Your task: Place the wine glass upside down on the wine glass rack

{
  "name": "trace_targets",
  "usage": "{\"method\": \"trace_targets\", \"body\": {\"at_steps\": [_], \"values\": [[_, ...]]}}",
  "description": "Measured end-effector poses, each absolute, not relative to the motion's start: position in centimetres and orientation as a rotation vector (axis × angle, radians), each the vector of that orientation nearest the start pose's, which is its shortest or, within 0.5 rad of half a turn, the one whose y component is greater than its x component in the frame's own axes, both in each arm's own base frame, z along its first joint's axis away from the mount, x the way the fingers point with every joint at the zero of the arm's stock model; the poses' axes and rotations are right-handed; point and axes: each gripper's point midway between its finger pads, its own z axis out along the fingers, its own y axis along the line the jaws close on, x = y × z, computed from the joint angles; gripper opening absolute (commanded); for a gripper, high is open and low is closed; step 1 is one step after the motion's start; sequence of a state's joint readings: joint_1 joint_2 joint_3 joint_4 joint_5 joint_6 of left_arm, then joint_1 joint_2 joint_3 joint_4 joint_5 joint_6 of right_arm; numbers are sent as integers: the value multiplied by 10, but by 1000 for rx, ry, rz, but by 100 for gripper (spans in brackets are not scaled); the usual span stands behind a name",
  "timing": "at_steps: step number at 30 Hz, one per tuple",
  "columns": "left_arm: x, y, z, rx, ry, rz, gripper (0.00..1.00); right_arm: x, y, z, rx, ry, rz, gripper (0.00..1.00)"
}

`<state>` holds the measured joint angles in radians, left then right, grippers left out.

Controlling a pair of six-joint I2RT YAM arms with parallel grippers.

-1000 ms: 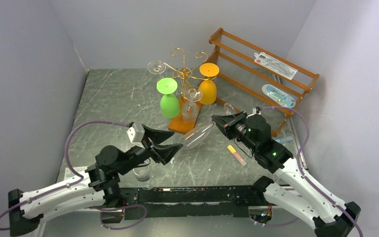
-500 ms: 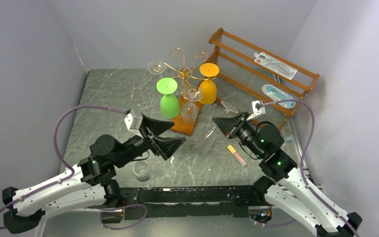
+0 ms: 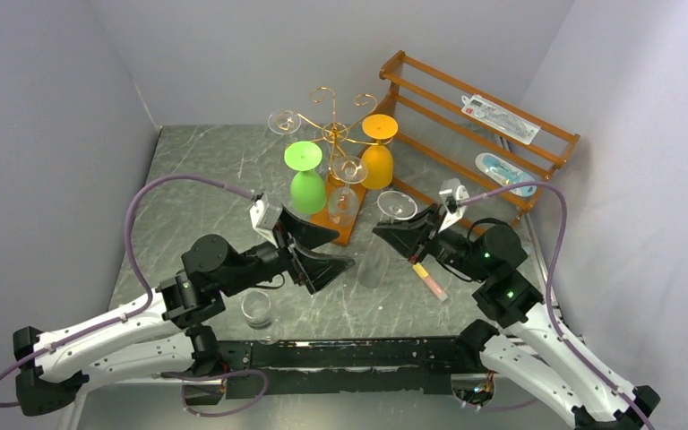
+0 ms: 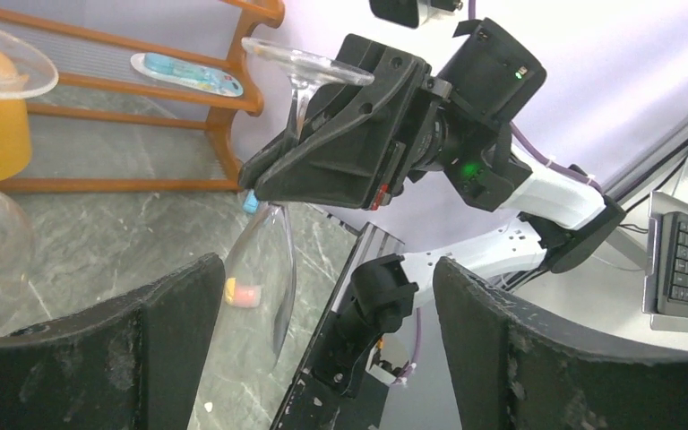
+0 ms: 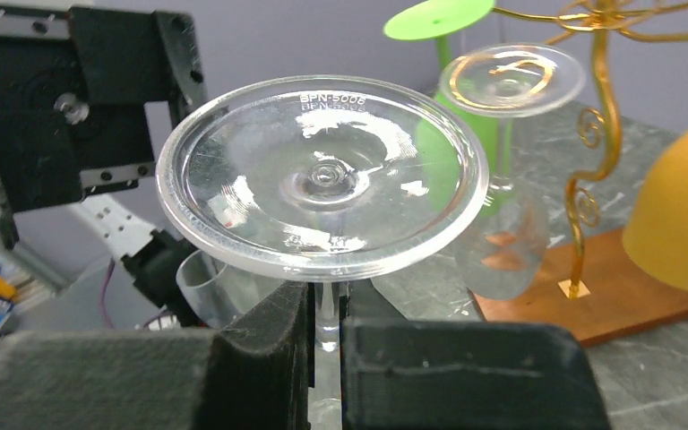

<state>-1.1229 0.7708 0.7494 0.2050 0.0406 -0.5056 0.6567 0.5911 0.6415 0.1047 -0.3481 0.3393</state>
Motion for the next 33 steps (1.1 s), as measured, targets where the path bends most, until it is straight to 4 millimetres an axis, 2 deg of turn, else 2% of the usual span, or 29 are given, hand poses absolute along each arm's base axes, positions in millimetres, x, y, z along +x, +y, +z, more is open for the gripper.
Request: {"method": "trace_targets", "body": {"at_steps": [4, 7, 9, 11, 13, 19, 25, 29, 33], "values": [[115, -307, 370, 499, 1430, -1384, 78, 168, 239, 332, -641, 1392, 1093, 0], [115, -309, 373, 493, 1432, -1395, 76, 160, 246, 329, -706, 1389, 1137, 0], [116, -312, 372, 491, 1441, -1398, 80, 156, 251, 328, -745, 1391, 1167, 0], [117, -314, 370, 482, 1456, -1406, 89, 153, 256, 327, -783, 1393, 1195, 0], [118, -315, 370, 456, 1483, -1422, 93, 152, 259, 327, -812, 1392, 1209, 0], [120, -308, 397, 286, 1535, -1509, 96, 149, 262, 329, -867, 1345, 1202, 0], [122, -295, 411, 75, 1548, -1626, 97, 148, 268, 331, -951, 1302, 1199, 0], [126, -290, 404, -64, 1569, -1689, 97, 146, 269, 333, -988, 1259, 1182, 0], [131, -297, 398, -137, 1616, -1712, 92, 147, 269, 336, -1017, 1211, 1152, 0]]}}
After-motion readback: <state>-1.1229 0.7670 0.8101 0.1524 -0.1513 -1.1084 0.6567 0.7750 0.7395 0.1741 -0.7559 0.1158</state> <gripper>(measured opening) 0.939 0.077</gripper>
